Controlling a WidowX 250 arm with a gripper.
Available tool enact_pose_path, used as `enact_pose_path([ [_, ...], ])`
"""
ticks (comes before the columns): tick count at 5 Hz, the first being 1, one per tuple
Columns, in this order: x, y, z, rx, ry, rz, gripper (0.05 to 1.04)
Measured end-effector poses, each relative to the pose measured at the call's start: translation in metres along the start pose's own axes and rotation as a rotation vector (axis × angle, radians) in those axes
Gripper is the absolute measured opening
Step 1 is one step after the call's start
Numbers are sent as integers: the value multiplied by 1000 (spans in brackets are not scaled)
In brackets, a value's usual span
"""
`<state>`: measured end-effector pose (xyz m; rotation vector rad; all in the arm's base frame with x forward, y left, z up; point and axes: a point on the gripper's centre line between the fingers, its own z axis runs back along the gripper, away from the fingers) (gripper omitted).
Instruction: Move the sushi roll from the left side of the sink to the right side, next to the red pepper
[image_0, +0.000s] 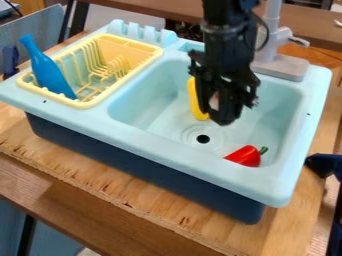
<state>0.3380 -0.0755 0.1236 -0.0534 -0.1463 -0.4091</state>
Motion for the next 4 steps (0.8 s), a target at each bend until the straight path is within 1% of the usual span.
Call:
enact_pose_path([
  [1, 7, 6, -15, 22, 30, -9, 466],
  [3, 29, 12, -33, 64, 52, -24, 465],
  [4, 34, 5, -40, 77, 65, -32, 465],
])
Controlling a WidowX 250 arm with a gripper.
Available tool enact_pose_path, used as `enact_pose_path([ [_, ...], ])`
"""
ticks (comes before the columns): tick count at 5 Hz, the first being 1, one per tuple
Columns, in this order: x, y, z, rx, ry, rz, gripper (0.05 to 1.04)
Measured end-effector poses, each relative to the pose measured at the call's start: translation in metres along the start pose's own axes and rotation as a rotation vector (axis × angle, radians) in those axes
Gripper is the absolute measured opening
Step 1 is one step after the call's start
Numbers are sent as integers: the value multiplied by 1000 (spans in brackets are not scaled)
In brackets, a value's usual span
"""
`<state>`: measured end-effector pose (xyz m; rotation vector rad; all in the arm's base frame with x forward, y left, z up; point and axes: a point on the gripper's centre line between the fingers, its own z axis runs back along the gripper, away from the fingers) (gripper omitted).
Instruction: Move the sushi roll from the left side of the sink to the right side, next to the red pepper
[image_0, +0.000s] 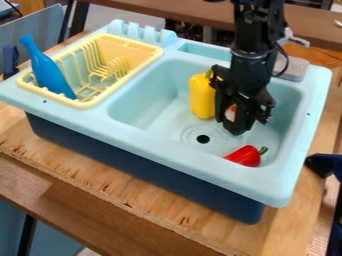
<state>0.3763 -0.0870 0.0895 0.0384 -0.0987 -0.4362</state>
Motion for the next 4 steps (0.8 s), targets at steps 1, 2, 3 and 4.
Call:
enact_pose_path([
  [1, 2, -13, -2, -2, -3, -15, 465],
  [2, -1, -20, -6, -30, 3, -15, 548],
  [3, -11, -23, -14, -53, 42, -2, 855],
  [4, -14, -13, -13, -80, 36, 36, 1008],
])
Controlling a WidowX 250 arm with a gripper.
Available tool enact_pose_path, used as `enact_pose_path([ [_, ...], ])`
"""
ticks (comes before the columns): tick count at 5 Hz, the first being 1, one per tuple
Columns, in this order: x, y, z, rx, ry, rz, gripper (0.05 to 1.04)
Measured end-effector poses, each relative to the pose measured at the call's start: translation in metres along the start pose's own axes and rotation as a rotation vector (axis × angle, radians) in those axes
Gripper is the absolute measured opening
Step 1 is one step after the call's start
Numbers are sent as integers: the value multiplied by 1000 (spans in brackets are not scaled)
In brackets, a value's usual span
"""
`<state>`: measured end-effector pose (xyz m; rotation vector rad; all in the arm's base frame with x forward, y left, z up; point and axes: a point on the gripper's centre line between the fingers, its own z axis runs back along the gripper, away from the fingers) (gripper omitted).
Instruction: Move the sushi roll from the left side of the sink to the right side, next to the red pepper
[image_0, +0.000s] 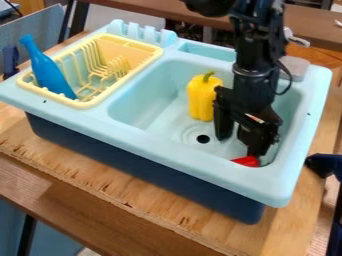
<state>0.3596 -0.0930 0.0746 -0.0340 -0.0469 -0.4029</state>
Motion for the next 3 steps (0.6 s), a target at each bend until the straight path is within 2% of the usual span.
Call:
enact_pose_path([
  [1, -1, 9, 32, -6, -73, 24, 1003],
  [2, -7, 6, 77, 7, -160, 22, 1000],
  [3, -25, 4, 112, 34, -210, 12, 1000],
])
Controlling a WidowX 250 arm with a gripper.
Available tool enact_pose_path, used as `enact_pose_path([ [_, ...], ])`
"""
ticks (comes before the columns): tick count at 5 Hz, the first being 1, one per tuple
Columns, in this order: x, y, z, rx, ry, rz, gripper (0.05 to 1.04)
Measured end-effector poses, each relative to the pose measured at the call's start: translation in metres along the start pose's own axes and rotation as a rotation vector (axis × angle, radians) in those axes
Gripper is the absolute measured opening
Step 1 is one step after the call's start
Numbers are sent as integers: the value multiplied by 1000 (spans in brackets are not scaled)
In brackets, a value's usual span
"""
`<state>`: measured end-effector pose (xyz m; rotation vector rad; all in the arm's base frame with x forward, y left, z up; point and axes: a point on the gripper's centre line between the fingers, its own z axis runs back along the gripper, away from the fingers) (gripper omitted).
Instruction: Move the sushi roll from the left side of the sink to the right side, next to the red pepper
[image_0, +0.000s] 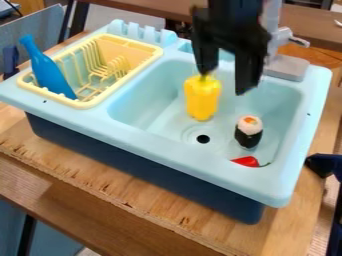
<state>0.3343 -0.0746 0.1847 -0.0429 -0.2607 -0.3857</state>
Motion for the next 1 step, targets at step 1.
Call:
enact_pose_path([
  [1, -22, 15, 31, 47, 6, -1, 1000],
])
